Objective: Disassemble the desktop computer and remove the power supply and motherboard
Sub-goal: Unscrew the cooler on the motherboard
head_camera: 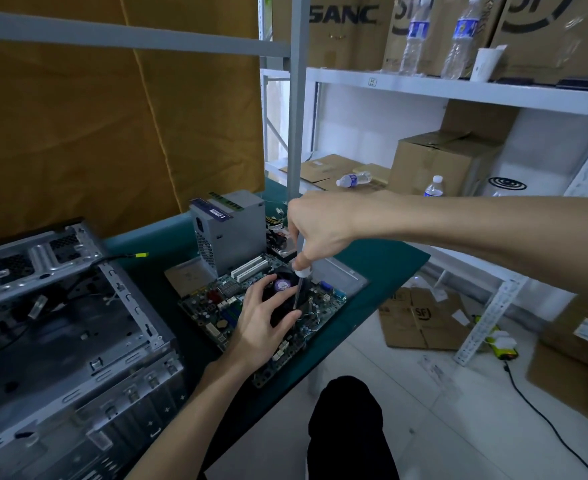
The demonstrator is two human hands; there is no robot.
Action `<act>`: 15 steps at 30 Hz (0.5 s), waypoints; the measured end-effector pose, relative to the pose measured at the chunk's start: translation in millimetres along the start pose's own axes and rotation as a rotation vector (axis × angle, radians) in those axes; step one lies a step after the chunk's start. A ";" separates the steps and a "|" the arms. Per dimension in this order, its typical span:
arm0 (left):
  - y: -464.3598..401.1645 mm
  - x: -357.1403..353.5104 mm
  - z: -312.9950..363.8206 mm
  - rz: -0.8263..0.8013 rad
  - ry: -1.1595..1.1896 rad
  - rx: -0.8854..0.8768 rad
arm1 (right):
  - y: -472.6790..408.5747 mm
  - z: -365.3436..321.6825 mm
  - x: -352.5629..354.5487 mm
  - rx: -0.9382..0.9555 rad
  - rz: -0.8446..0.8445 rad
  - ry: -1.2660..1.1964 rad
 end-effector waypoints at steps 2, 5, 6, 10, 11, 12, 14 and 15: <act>0.5 1.5 1.1 -0.018 0.038 0.013 | -0.5 4.3 -1.2 -0.089 -0.011 -0.051; -0.1 2.9 3.4 -0.019 0.096 0.019 | 3.9 12.5 -7.2 -0.070 0.045 -0.077; -0.4 3.0 4.7 -0.012 0.107 0.019 | 5.6 12.1 -9.5 -0.008 0.083 -0.041; -0.8 4.2 10.4 0.001 0.117 0.006 | 4.9 -6.4 -7.8 0.288 0.167 0.142; -0.4 5.0 11.5 -0.001 0.116 0.006 | 1.8 -10.9 -5.6 0.315 0.153 0.146; 0.2 5.9 12.3 -0.001 0.115 0.009 | -1.1 -13.2 -2.9 0.317 0.131 0.126; 1.1 7.0 13.6 0.000 0.116 0.015 | -4.9 -10.5 0.5 0.257 0.091 0.060; 1.0 7.2 13.6 0.003 0.113 0.017 | -6.0 -6.7 2.1 0.218 0.058 0.036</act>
Point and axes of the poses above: each hand's wrist, its own y-axis away from the middle knuckle, its own x-axis out of the back of the hand, z = x × y, the point moved 2 cm from there along -y, towards the middle knuckle, and after that the axes turned 9 degrees about -z, right-handed, at the moved point
